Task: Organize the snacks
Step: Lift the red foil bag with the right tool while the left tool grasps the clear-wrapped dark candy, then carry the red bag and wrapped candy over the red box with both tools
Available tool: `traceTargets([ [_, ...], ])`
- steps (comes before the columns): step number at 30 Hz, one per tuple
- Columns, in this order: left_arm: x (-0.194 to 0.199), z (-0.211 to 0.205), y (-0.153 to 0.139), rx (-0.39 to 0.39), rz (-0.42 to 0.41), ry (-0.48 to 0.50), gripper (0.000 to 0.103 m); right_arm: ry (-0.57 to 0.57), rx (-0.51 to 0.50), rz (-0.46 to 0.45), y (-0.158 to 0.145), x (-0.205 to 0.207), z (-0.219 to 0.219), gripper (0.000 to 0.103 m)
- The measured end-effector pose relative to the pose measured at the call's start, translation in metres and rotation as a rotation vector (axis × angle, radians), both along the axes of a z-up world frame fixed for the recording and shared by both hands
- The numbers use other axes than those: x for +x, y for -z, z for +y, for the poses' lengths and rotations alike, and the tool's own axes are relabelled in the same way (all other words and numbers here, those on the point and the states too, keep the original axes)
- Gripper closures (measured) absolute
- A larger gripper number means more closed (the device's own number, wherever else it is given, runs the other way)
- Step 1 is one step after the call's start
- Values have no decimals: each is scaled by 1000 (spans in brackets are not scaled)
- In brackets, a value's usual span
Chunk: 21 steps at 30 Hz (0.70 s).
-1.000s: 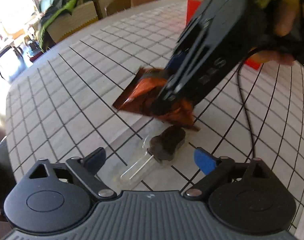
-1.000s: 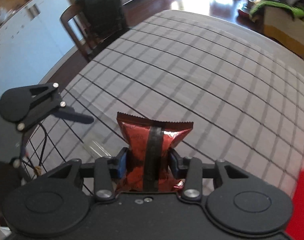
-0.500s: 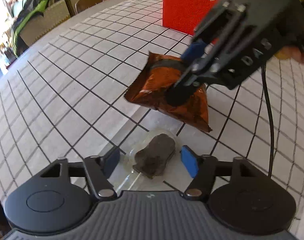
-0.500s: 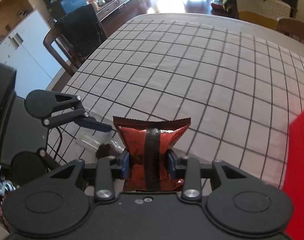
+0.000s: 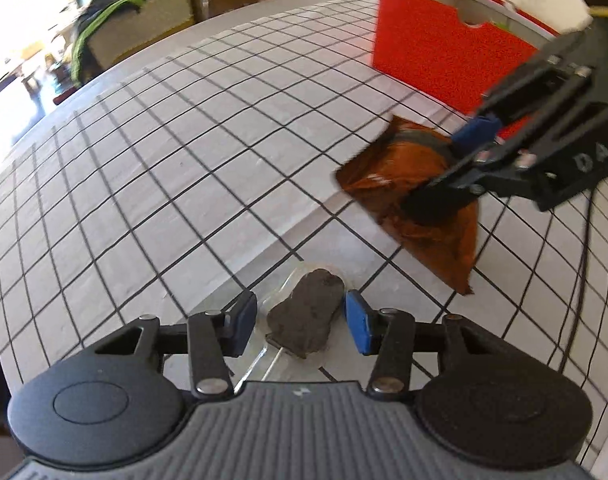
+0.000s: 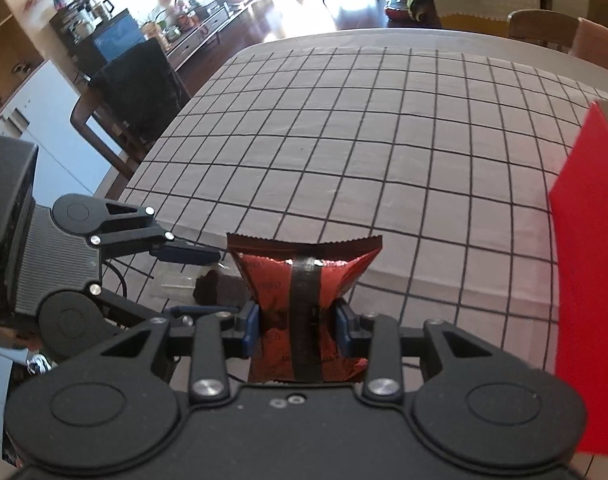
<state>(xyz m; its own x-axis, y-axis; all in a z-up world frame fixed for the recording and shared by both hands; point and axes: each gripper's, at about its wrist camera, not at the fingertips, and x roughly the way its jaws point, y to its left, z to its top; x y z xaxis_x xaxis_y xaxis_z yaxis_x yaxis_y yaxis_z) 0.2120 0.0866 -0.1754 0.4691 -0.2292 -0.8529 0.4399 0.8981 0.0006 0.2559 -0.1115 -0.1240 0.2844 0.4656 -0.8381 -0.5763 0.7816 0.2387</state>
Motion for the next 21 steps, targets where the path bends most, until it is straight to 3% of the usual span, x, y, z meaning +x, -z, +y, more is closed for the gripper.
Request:
traceTargets([
  [12, -16, 19, -11, -108, -8, -235, 64, 70, 17, -32, -20, -19, -30, 68],
  [21, -33, 12, -56, -172, -57, -323, 64, 118, 39, -68, -51, -29, -56, 68],
])
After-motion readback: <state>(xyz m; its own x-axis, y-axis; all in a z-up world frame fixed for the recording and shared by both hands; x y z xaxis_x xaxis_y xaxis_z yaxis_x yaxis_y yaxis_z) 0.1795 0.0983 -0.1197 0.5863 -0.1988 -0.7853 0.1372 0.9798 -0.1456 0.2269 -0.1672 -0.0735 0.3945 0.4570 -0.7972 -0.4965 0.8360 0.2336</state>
